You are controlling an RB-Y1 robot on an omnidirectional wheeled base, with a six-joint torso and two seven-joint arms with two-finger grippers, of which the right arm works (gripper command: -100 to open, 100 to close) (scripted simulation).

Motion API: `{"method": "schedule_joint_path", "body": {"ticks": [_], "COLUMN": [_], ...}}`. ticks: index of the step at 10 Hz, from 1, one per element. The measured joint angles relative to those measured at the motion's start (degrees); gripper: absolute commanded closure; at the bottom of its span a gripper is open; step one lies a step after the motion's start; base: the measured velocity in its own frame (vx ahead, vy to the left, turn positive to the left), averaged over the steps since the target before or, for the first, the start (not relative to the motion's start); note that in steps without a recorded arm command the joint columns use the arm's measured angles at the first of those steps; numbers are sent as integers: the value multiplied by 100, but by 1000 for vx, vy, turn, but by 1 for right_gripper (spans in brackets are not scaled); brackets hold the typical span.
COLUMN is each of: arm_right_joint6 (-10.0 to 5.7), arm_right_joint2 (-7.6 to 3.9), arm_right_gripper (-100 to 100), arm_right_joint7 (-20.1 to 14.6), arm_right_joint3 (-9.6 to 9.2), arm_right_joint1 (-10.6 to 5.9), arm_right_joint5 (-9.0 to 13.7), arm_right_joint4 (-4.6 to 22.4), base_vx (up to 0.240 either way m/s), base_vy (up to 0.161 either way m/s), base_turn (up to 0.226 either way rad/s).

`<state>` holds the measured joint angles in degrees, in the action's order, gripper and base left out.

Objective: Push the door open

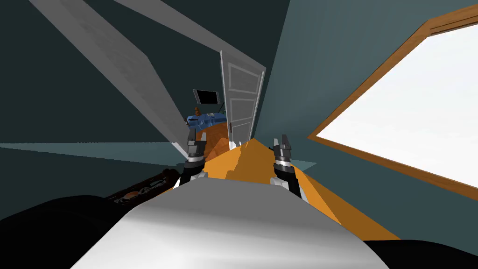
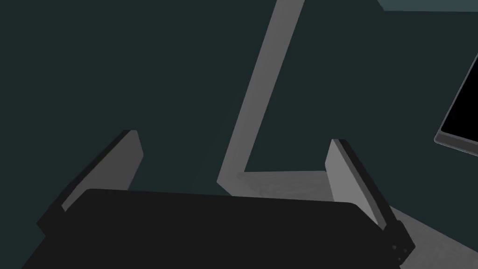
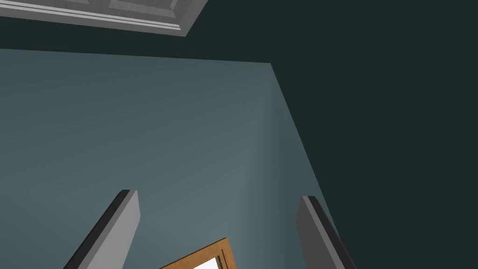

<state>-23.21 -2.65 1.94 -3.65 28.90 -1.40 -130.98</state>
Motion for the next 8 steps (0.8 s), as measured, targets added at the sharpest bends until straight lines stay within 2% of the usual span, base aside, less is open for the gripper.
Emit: {"method": "schedule_joint_path", "body": {"ticks": [5,8], "arm_right_joint6": [-326,-521], "arm_right_joint2": [-125,-157], "arm_right_gripper": [-100,-100], "arm_right_joint7": [-408,-654], "arm_right_joint3": [-168,-285], "arm_right_joint1": [-45,-110], "arm_right_joint5": [413,659], "arm_right_joint4": [528,880], "base_vx": [163,145], "base_vy": [-33,-16], "base_turn": [209,213]}}
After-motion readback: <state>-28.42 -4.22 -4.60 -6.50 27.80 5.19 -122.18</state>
